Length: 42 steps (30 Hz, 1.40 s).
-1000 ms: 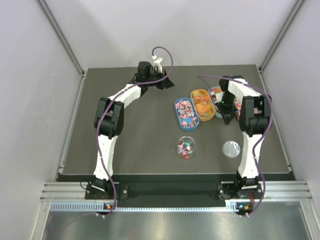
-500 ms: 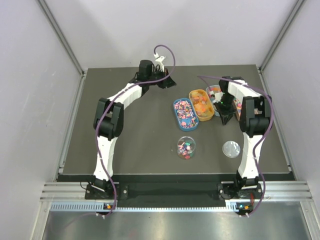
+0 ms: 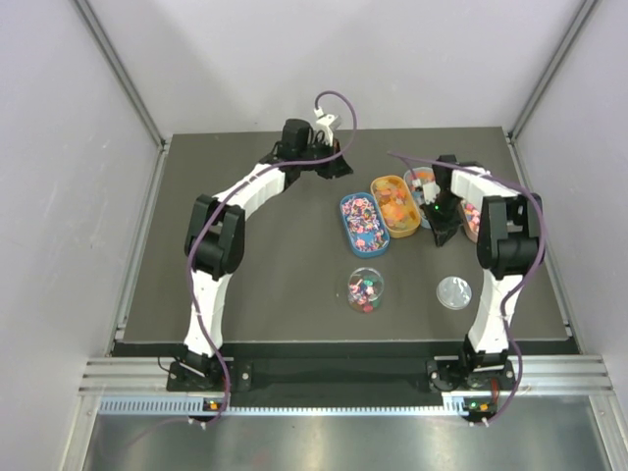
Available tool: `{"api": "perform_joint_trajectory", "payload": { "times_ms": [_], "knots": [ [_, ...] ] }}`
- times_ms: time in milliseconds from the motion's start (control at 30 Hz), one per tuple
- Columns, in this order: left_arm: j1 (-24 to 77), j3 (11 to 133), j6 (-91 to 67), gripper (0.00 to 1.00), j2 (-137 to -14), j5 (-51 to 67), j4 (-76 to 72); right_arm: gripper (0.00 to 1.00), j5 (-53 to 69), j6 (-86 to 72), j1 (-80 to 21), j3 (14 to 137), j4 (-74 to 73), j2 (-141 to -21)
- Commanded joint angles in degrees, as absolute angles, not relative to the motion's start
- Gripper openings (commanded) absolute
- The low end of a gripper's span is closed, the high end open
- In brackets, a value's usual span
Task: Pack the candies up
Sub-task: Scoop the fake candies from the storage box, then place the fake candies in the packing bottle.
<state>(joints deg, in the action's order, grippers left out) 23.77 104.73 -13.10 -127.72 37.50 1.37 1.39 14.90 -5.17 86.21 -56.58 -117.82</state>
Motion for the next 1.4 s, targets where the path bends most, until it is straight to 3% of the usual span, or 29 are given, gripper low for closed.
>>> {"api": "perform_joint_trajectory", "payload": {
  "times_ms": [0,300,600,1033,1367],
  "knots": [
    [24.17,104.50,-9.85,0.00,-121.64,36.83,3.69,0.00,5.19,16.08,-7.03,83.77,-45.19,-115.06],
    [24.43,105.02,-5.10,0.00,-117.43,33.93,10.89,0.00,3.08,18.10,-6.94,69.53,-28.13,-97.76],
    [23.91,105.04,3.33,0.00,-112.07,31.73,18.98,0.00,6.77,32.06,-7.03,72.68,-49.62,-83.43],
    [20.04,95.10,4.48,0.00,-105.56,26.98,17.40,0.00,10.36,51.49,-9.05,63.64,-61.16,-63.11],
    [19.34,92.38,2.81,0.00,-104.24,27.07,15.12,0.00,2.64,55.72,-26.17,59.76,-70.22,-56.95]
  ]
}}
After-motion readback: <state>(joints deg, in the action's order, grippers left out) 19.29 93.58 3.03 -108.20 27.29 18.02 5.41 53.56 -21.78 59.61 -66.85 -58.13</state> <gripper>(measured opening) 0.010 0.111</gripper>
